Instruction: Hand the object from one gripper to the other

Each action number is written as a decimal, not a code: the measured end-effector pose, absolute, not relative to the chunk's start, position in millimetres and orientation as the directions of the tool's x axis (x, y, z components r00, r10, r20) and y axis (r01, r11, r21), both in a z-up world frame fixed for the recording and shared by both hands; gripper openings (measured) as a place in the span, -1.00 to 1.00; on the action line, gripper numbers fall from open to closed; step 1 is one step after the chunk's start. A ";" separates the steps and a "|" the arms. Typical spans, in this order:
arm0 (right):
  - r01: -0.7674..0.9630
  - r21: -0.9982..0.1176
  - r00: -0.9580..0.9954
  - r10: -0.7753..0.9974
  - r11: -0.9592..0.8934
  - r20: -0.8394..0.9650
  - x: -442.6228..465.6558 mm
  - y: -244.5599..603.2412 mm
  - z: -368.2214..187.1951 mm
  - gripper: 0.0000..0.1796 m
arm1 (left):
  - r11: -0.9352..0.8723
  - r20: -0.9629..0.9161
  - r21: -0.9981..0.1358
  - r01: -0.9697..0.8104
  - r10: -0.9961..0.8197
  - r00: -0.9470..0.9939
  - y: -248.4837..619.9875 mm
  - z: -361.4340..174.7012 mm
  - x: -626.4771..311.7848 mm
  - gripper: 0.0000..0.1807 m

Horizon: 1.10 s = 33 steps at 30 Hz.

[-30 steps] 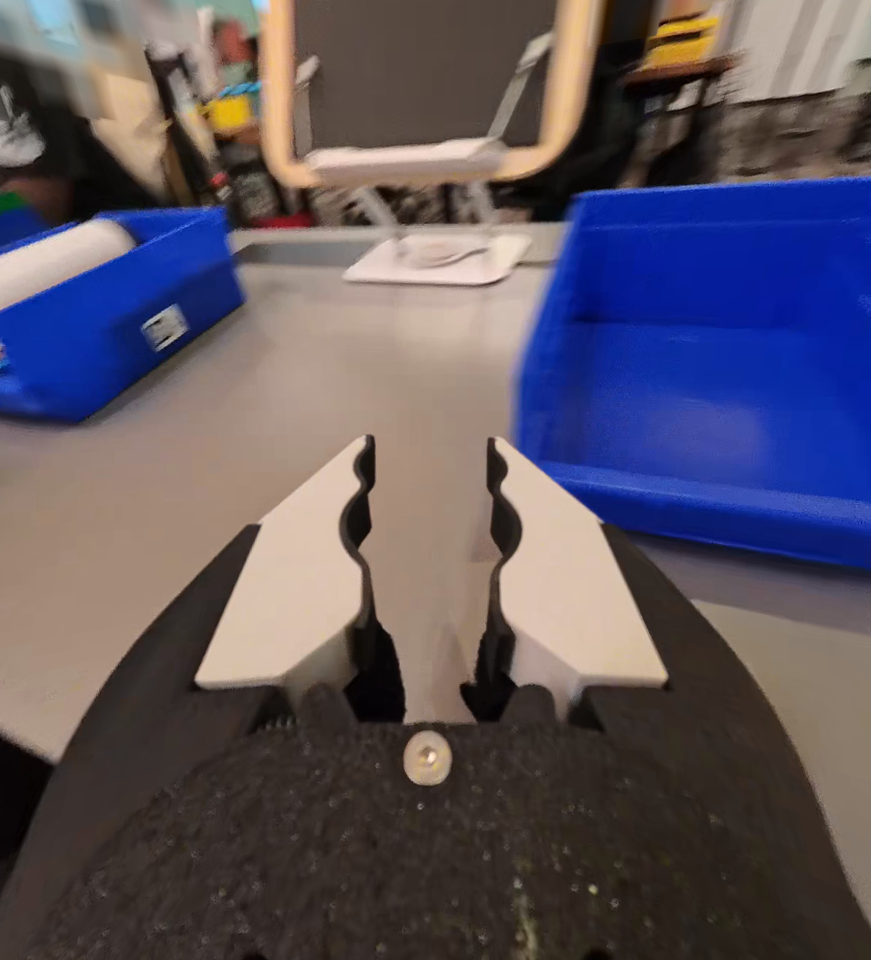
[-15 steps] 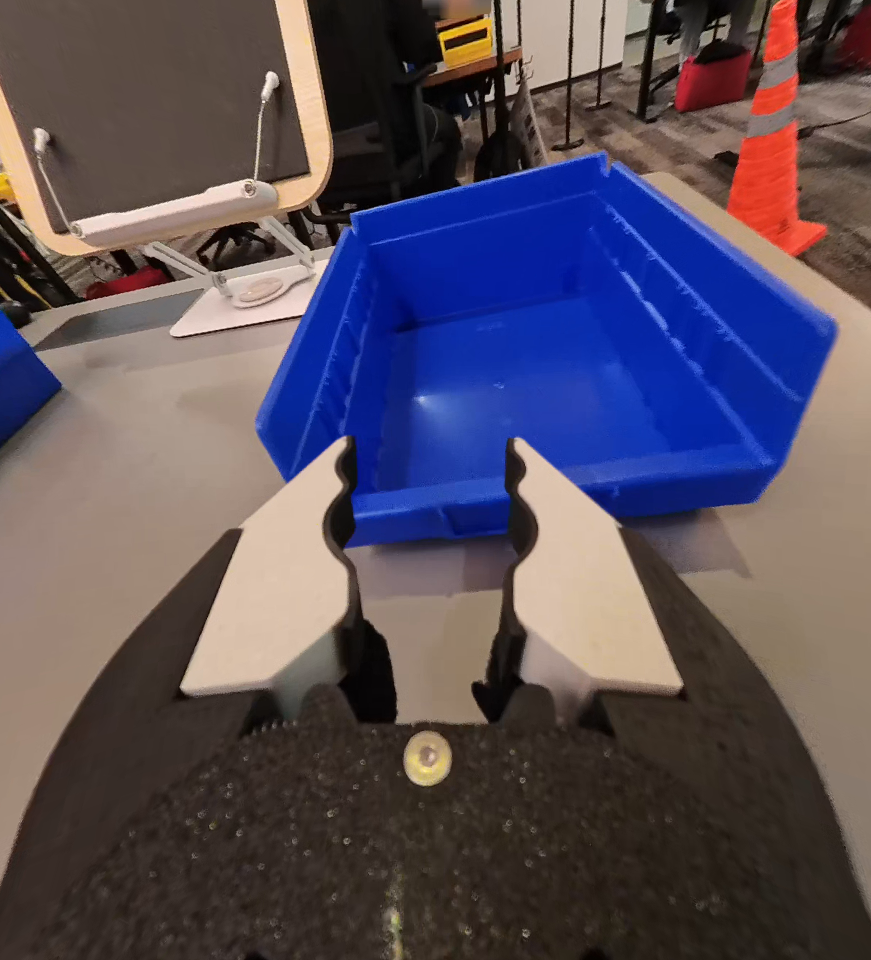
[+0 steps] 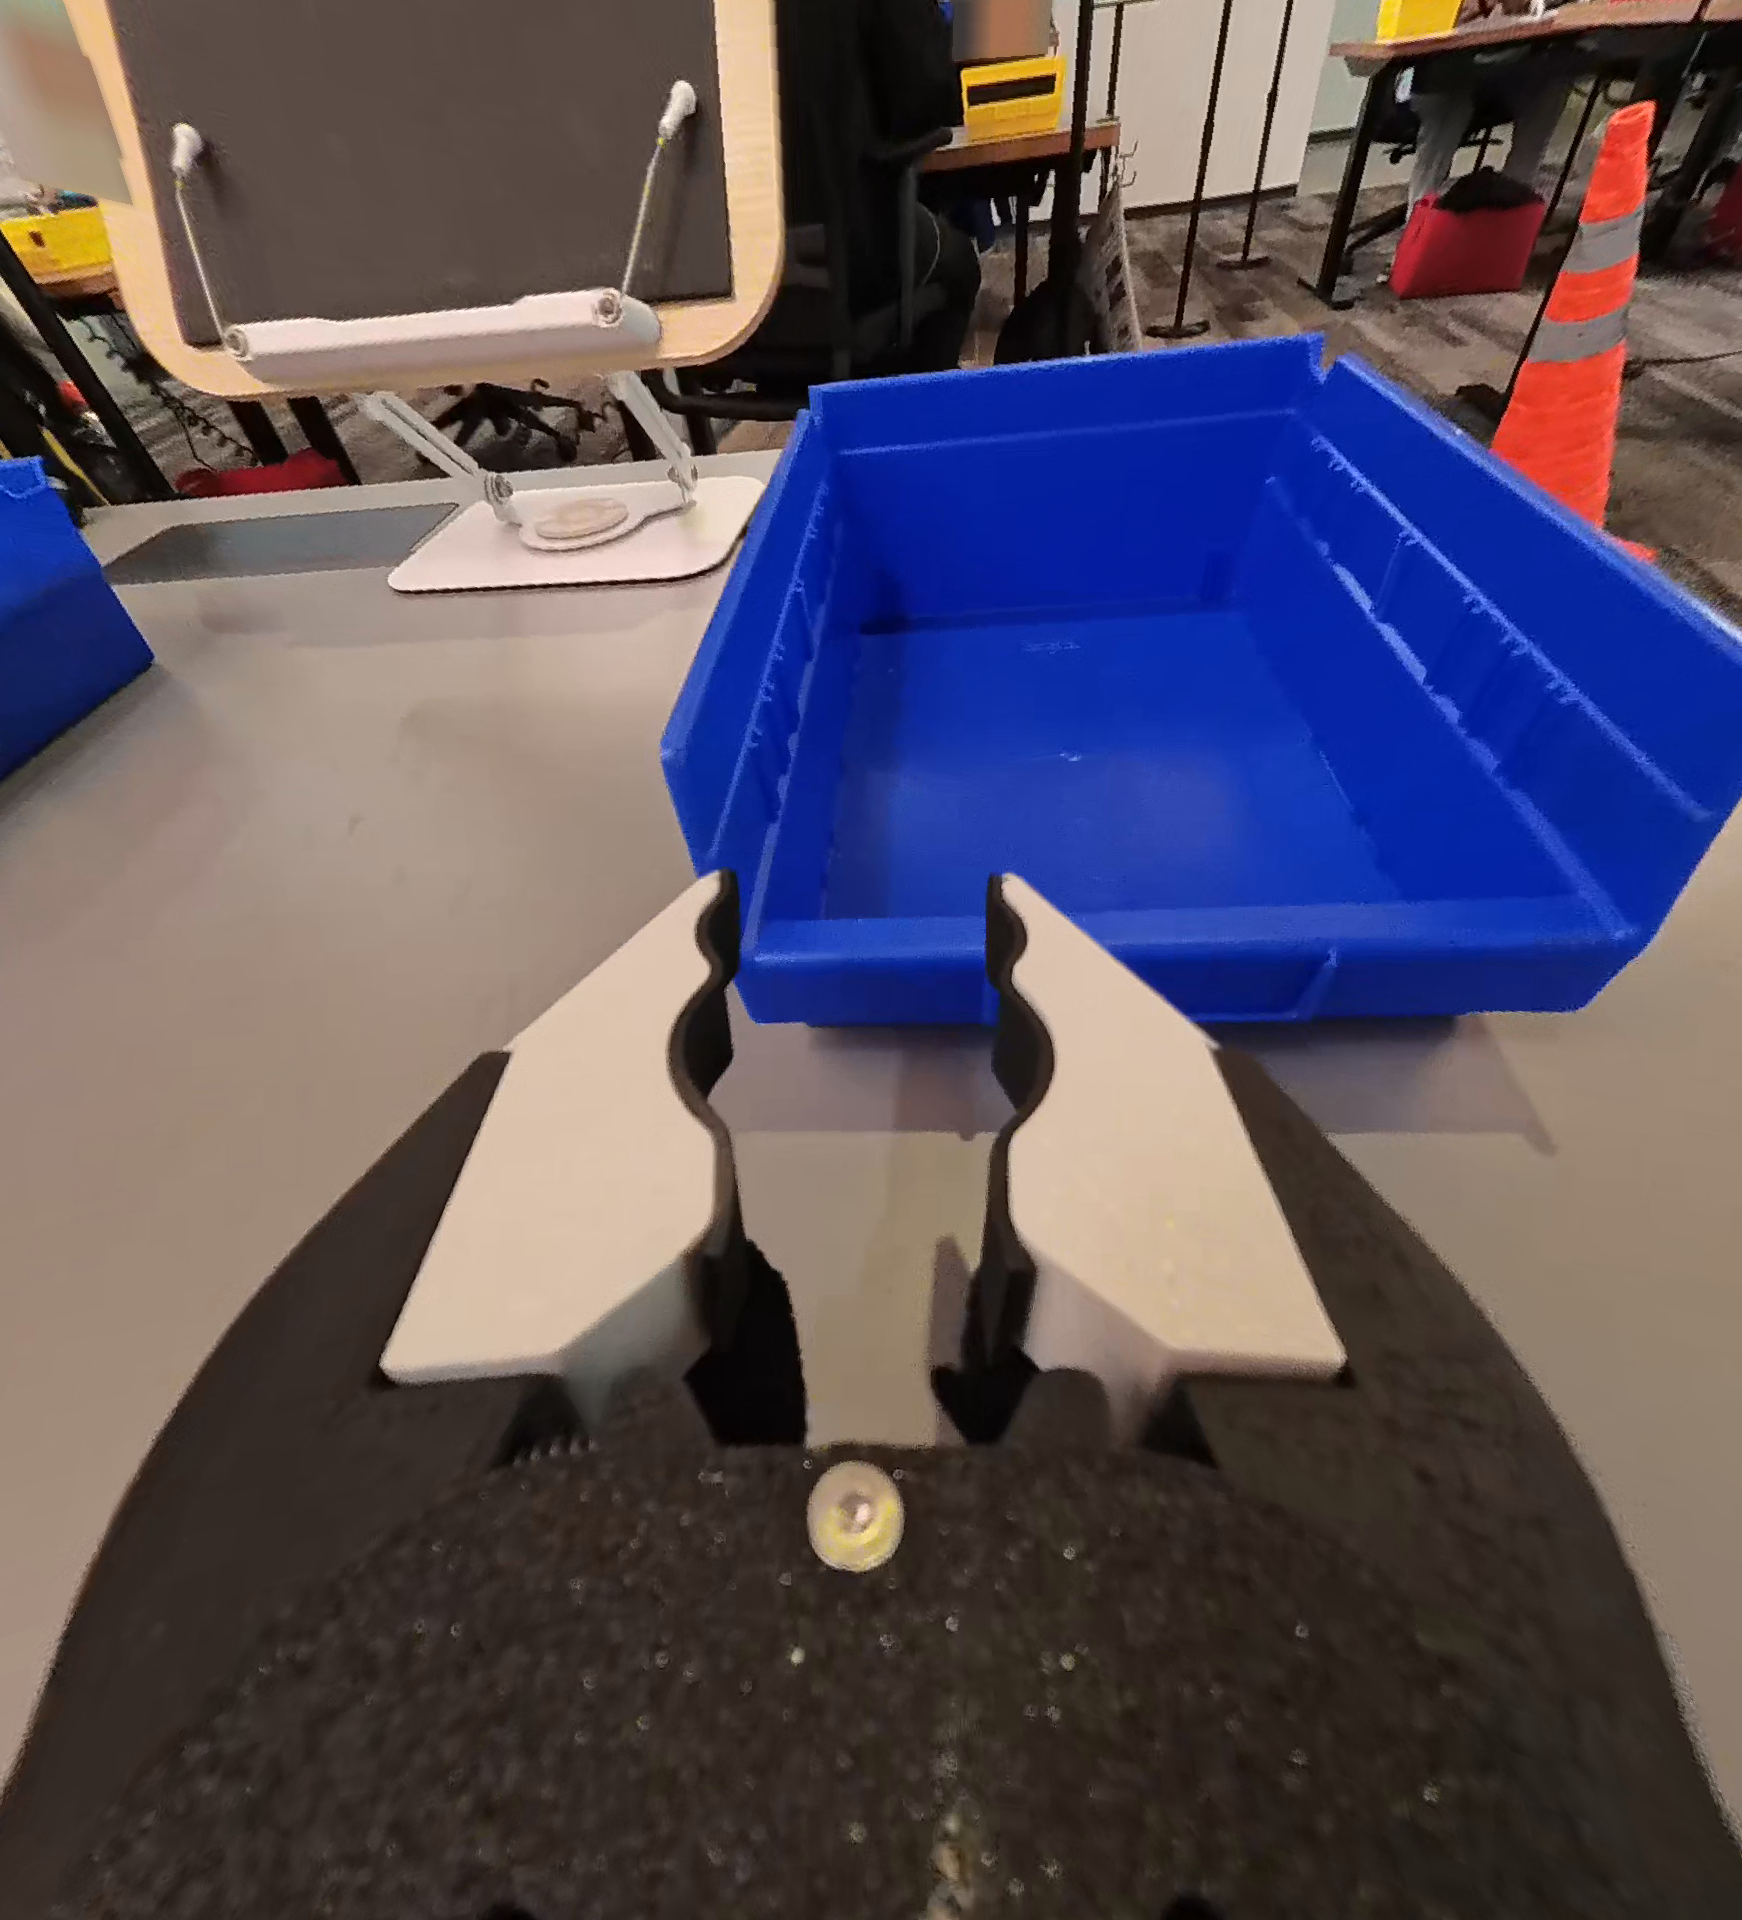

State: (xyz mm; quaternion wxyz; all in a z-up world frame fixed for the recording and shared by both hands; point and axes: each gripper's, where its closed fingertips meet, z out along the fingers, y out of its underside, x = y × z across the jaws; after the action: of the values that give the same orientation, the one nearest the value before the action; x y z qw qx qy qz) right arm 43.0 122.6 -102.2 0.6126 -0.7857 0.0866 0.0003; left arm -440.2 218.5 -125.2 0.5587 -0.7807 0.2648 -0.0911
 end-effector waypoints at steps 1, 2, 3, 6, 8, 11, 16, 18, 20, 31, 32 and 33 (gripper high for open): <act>-0.150 -0.960 0.983 -0.136 -0.235 -0.120 44.0 123.1 -103.0 -0.47 | -0.225 -0.173 -0.919 -0.324 -0.506 0.845 219.2 -124.4 -441.0 -0.62; -0.157 -0.959 0.982 -0.136 -0.237 -0.128 45.1 122.8 -103.5 -0.46 | -0.216 -0.190 -0.919 -0.331 -0.492 0.849 220.1 -123.2 -442.6 -0.62; -0.159 -0.957 0.982 -0.139 -0.241 -0.129 46.4 121.8 -104.3 -0.46 | -0.214 -0.202 -0.918 -0.335 -0.476 0.856 221.0 -122.5 -444.9 -0.60; -0.162 -0.957 0.981 -0.144 -0.239 -0.130 48.5 119.0 -104.0 -0.46 | -0.226 -0.194 -0.916 -0.330 -0.471 0.861 220.6 -123.9 -446.2 -0.60; -0.171 -0.956 0.980 -0.139 -0.239 -0.141 47.0 119.0 -104.0 -0.46 | -0.233 -0.184 -0.918 -0.321 -0.468 0.864 220.9 -123.8 -447.0 -0.60; -0.193 -0.948 0.978 -0.124 -0.252 -0.166 41.9 120.3 -107.3 -0.46 | -0.240 -0.181 -0.917 -0.318 -0.460 0.869 221.1 -124.4 -449.8 -0.60; -0.213 -0.942 0.975 -0.113 -0.258 -0.189 37.9 120.3 -109.0 -0.46 | -0.244 -0.170 -0.919 -0.308 -0.459 0.872 220.7 -124.1 -451.5 -0.60; -0.217 -0.941 0.975 -0.115 -0.259 -0.192 38.5 119.7 -109.2 -0.47 | -0.248 -0.170 -0.917 -0.311 -0.463 0.870 220.6 -125.3 -450.6 -0.60; -0.235 -0.937 0.971 -0.108 -0.259 -0.214 36.6 118.9 -109.2 -0.47 | -0.248 -0.171 -0.916 -0.315 -0.468 0.867 219.6 -125.6 -448.4 -0.59; -0.246 -0.925 0.968 -0.021 -0.290 -0.251 9.6 123.7 -113.7 -0.47 | -0.206 -0.194 -0.917 -0.341 -0.515 0.835 210.5 -122.7 -429.1 -0.55; -0.235 -0.927 0.970 -0.011 -0.293 -0.242 7.1 124.1 -114.1 -0.46 | -0.206 -0.187 -0.919 -0.337 -0.524 0.831 209.3 -122.8 -427.0 -0.55; -0.226 -0.927 0.972 -0.002 -0.298 -0.237 4.5 124.6 -115.1 -0.46 | -0.209 -0.181 -0.919 -0.334 -0.529 0.829 208.3 -123.5 -425.8 -0.55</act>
State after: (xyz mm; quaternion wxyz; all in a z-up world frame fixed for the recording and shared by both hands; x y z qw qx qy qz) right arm 4.5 124.6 -115.1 0.5879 -0.8001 0.0714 0.0954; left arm -425.8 208.3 -123.5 0.5635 -0.7726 0.2792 -0.0868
